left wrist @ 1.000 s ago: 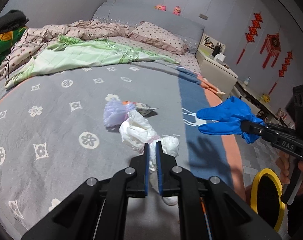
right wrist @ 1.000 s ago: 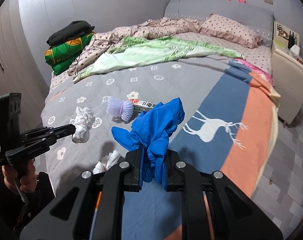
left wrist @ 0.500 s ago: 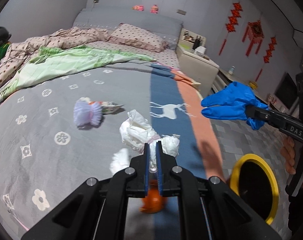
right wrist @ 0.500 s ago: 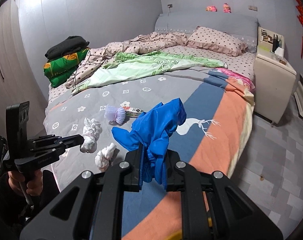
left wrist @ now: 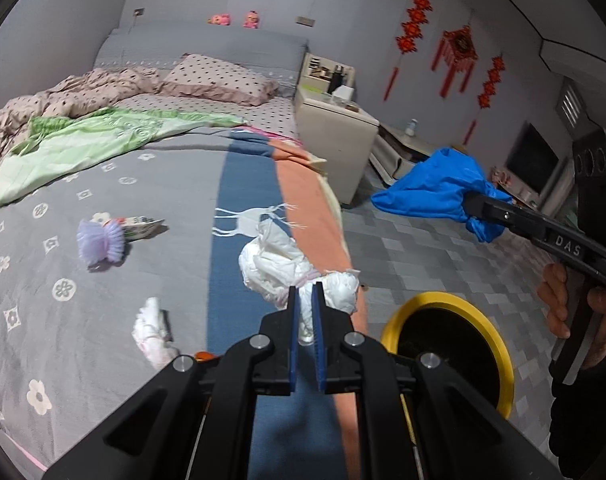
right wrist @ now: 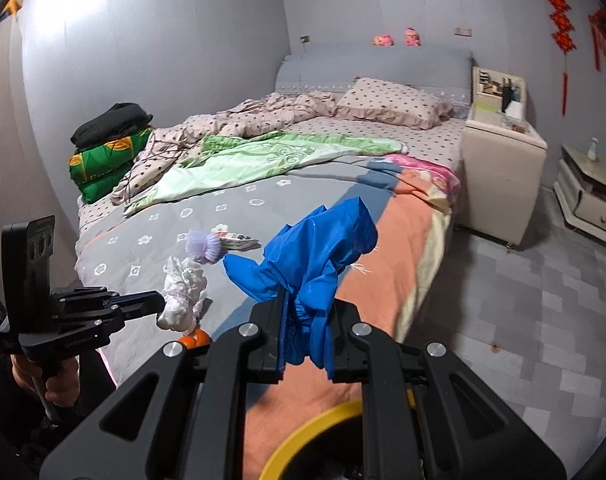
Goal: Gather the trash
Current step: 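Open the left tool over the bin while the right tool drops the blue glove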
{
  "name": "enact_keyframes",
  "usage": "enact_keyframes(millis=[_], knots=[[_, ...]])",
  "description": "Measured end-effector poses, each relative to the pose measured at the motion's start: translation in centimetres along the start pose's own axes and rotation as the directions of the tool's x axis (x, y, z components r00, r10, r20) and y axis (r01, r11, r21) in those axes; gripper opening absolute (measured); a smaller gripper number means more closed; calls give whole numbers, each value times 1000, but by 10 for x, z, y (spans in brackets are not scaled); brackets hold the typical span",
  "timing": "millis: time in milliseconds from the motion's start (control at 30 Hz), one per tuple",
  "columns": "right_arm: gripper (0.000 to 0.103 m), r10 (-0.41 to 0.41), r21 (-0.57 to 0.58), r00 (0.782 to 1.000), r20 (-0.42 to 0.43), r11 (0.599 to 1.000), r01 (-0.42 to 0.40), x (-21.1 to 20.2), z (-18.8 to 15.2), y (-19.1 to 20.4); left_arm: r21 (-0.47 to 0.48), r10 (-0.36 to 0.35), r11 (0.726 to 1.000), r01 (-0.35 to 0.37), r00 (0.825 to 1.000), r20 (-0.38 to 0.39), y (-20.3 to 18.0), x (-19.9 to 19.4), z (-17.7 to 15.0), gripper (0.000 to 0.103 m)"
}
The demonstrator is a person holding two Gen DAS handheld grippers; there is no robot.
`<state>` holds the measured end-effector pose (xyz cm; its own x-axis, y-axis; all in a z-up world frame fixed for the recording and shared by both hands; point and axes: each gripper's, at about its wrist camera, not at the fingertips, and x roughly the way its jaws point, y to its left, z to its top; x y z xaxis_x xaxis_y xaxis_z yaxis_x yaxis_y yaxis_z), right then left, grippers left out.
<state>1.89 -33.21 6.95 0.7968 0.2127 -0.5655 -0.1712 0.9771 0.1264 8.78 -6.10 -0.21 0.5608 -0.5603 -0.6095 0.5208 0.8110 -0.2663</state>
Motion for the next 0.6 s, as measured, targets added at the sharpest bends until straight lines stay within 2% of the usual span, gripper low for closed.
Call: enact_keyframes(millis=[133,333,600], knots=[[13,-16,12,1000,13,1000,16,-20,-5,-13,15,-29,999,29,999,-15,-20,3,-1,6],[14,-51,2,999,-8,999,51,-43,-15,-28,71,-67,995,69,997,-39,-54,12,-2,6],[14,-101,51,994,-43,993,103,-68,-40,-60,130,-112,984,125,988,-103,-97,34,-5,6]])
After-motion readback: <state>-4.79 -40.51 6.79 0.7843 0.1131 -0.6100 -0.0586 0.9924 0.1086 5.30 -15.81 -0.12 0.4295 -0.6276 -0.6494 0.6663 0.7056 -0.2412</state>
